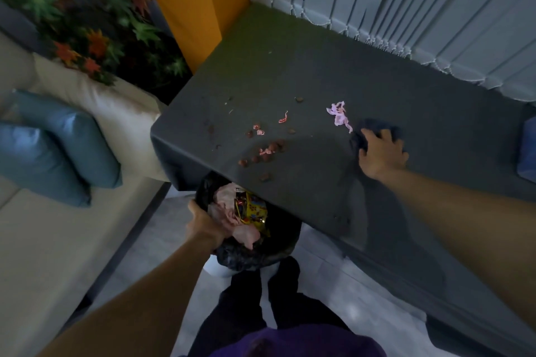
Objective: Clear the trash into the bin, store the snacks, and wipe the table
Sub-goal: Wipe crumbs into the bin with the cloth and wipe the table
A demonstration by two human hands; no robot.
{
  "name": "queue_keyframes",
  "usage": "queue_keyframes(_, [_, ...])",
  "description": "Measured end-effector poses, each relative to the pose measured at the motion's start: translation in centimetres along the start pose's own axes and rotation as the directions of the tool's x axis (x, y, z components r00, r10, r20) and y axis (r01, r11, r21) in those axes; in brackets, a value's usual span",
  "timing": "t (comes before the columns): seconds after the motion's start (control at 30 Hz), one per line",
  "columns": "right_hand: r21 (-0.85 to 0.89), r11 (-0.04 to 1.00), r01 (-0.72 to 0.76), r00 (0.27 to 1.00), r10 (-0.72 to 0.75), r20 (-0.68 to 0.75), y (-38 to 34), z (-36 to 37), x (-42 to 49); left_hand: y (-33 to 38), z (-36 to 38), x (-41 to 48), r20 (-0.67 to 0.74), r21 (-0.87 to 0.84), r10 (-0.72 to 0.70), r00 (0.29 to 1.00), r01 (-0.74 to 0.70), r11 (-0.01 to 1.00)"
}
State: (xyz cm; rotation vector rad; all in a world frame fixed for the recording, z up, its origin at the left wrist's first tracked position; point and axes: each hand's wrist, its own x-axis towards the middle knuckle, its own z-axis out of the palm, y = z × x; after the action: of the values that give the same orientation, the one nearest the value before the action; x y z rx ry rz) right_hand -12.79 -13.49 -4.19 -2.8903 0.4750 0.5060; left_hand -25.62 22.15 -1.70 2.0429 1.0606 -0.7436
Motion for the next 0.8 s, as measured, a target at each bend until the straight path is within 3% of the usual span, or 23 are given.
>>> queue_keyframes(0.1, [0.045, 0.995, 0.094, 0.993, -0.09, -0.076, 0.1, 0.3, -1.0, 0.5, 0.0, 0.3, 0.001, -0.003, 0.001, 1.0, -0.001, 1.0])
queue_keyframes(0.23, [0.236, 0.938, 0.254, 0.95, -0.196, -0.243, -1.3, 1.3, -2.6, 0.8, -0.2, 0.8, 0.02, 0.031, -0.014, 1.0, 0.014, 0.999])
queue_keyframes(0.3, [0.268, 0.912, 0.312, 0.943, -0.262, -0.206, -2.7, 2.4, -3.3, 0.8, -0.4, 0.9, 0.033, 0.038, -0.006, 0.999, 0.005, 0.999])
queue_keyframes(0.43, [0.16, 0.954, 0.254, 0.966, -0.244, -0.083, -5.0, 4.1, -3.9, 1.0, -1.0, 1.1, 0.035, 0.052, -0.003, 0.999, 0.001, 0.999])
queue_keyframes(0.5, [0.234, 0.923, 0.306, 0.952, -0.301, -0.059, -6.2, 4.0, -4.5, 1.1, -1.3, 1.1, 0.036, 0.058, -0.001, 0.999, -0.001, 0.998])
queue_keyframes(0.6, [0.325, 0.815, 0.479, 0.877, -0.463, -0.132, -7.6, 3.8, -5.2, 1.1, -1.7, 1.3, 0.051, 0.04, 0.017, 0.999, -0.019, 0.999])
queue_keyframes(0.73, [0.352, 0.816, 0.459, 0.886, -0.391, -0.249, -10.9, 3.5, -4.3, 0.5, -2.3, 1.5, 0.055, 0.057, 0.034, 0.998, -0.037, 0.998])
queue_keyframes(0.8, [0.329, 0.832, 0.446, 0.894, -0.396, -0.211, -12.5, 3.4, -3.8, 0.1, -2.5, 1.6, 0.043, 0.064, 0.035, 0.998, -0.037, 0.997])
